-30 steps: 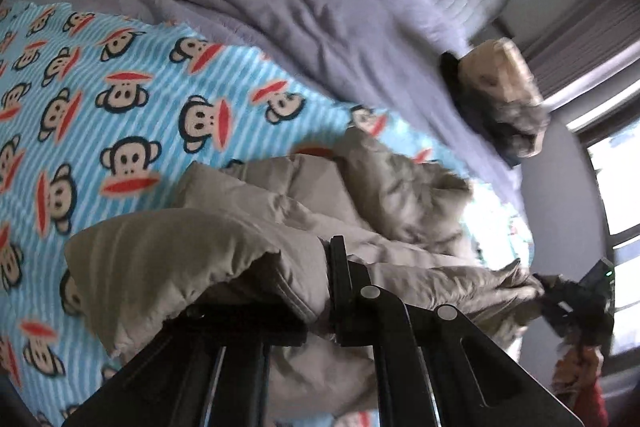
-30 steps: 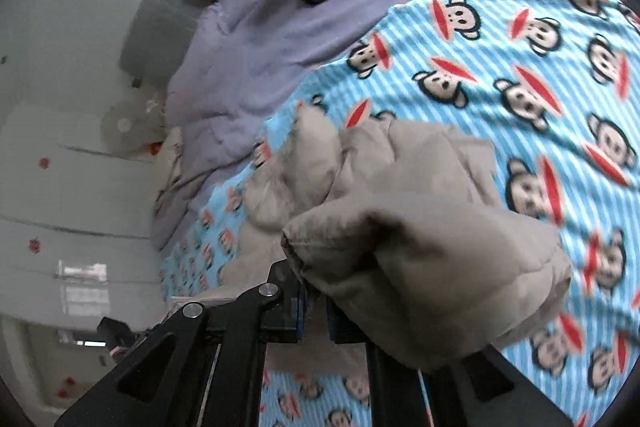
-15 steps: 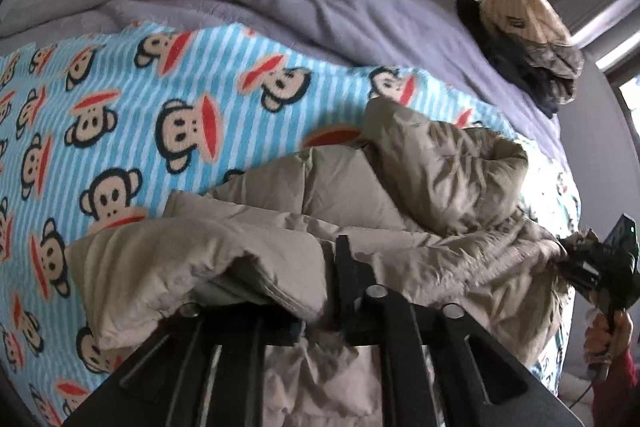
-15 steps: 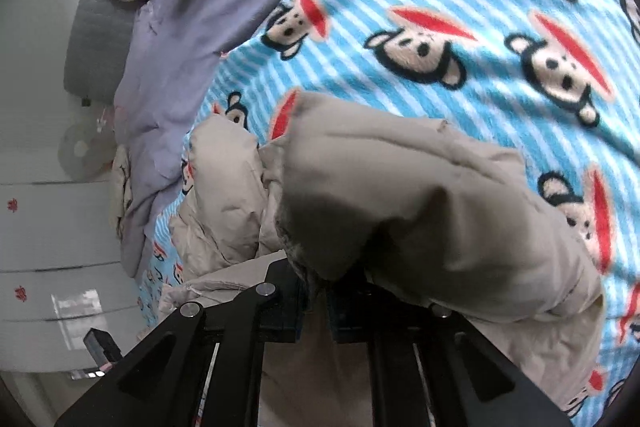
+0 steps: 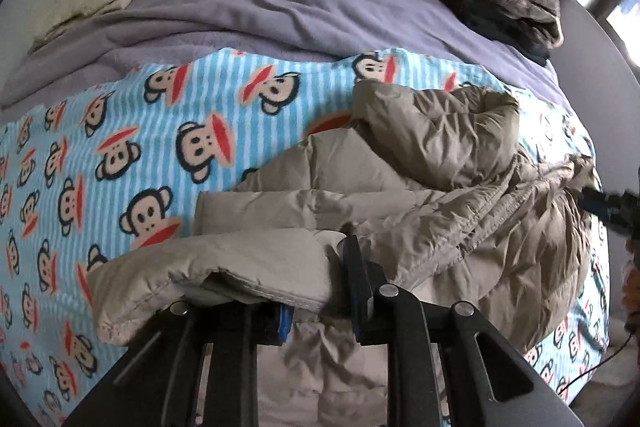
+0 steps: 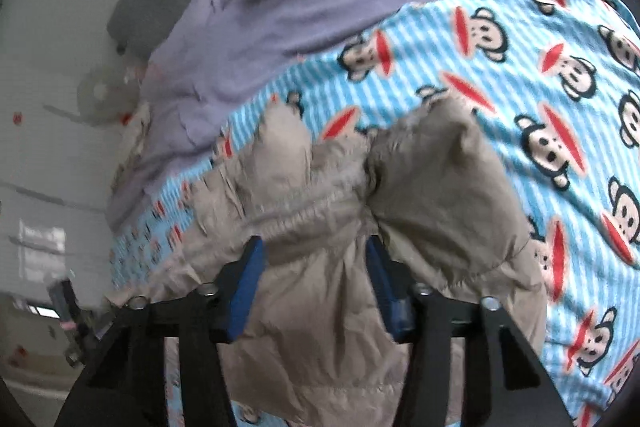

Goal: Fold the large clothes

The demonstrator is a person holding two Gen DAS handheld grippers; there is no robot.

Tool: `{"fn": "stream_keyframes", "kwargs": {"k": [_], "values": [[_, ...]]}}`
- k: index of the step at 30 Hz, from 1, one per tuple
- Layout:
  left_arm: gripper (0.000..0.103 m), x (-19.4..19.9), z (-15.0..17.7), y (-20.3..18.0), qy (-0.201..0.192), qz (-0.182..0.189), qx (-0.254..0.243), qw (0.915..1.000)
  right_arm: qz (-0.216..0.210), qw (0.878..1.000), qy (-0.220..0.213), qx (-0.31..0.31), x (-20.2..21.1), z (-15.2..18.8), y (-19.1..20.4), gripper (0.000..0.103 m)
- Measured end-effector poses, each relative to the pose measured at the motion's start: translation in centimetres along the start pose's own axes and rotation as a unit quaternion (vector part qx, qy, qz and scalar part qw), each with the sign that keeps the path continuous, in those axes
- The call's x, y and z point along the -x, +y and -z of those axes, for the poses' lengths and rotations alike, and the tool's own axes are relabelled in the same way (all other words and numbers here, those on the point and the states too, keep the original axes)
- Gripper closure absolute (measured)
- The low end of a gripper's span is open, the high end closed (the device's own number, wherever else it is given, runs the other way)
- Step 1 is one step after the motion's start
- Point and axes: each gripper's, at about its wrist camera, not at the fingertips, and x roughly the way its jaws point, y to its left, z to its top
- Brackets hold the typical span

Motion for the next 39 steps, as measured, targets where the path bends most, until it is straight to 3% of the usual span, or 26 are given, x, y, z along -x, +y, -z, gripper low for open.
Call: {"fn": "stream_keyframes", "kwargs": {"k": [3,4,5,6,8,10,13,16,18,20,21,26,31,34,37,39], "values": [[0.075,0.4,0.1,0.4,-0.015,0.008,0.026,0.9995,0.006,1.000,0.018,0.001,-1.5,0.5,-0.1,0.051],[0.054,0.6,0.1,0.5,-0.020,0.012,0.034,0.9992,0.010,1.000,0.023,-0.001,-2.1,0.7,-0.2,0.051],[0.019,0.9,0.2,0.7,-0.028,0.019,0.047,0.9983,0.013,1.000,0.029,-0.002,-2.6,0.8,-0.3,0.051],[0.000,1.2,0.2,0.9,-0.037,0.025,0.058,0.9973,0.014,0.999,0.032,-0.004,-2.8,0.9,-0.3,0.051],[0.001,2.0,0.2,1.6,-0.064,0.050,0.085,0.9930,0.013,0.999,0.038,-0.008,-3.2,1.1,-0.5,0.051],[0.001,2.0,0.0,2.2,-0.065,0.067,0.105,0.9900,0.014,0.999,0.039,-0.009,-3.2,1.3,-0.6,0.051],[0.001,2.2,-0.1,2.7,-0.075,0.039,0.103,0.9911,0.015,0.999,0.037,-0.006,-2.9,1.3,-0.5,0.051],[0.002,1.1,-0.3,2.9,-0.059,0.045,0.086,0.9935,0.025,0.999,0.019,0.010,-1.7,1.2,-0.1,0.051],[0.023,-0.6,-0.2,2.8,-0.034,0.048,0.073,0.9956,0.033,0.999,0.003,0.032,-1.0,1.0,0.4,0.051],[0.028,-2.5,0.0,2.3,-0.020,0.017,0.060,0.9979,0.039,0.998,0.002,0.053,-1.1,0.7,0.8,0.060],[0.028,-3.6,0.0,2.0,-0.018,0.006,0.052,0.9985,0.051,0.996,0.011,0.066,-1.8,0.6,0.9,0.075],[0.028,-9.2,-1.3,1.3,-0.029,-0.048,0.038,0.9977,0.129,0.987,0.014,0.095,-6.3,-0.6,-0.1,0.088],[0.027,-13.1,-3.6,1.9,-0.033,-0.057,0.066,0.9956,0.124,0.991,0.004,0.039,-9.5,-3.5,-2.9,0.095],[0.026,-14.4,-4.2,2.0,-0.031,-0.065,0.067,0.9952,0.137,0.990,0.003,0.044,-10.9,-4.5,-2.9,0.100],[0.026,-14.2,-4.7,2.4,-0.023,-0.064,0.073,0.9950,0.153,0.986,0.004,0.064,-11.6,-4.9,-2.5,0.100],[0.026,-12.4,-4.9,3.1,-0.038,-0.056,0.081,0.9944,0.157,0.985,-0.001,0.072,-10.5,-5.1,-1.9,0.100]]}}
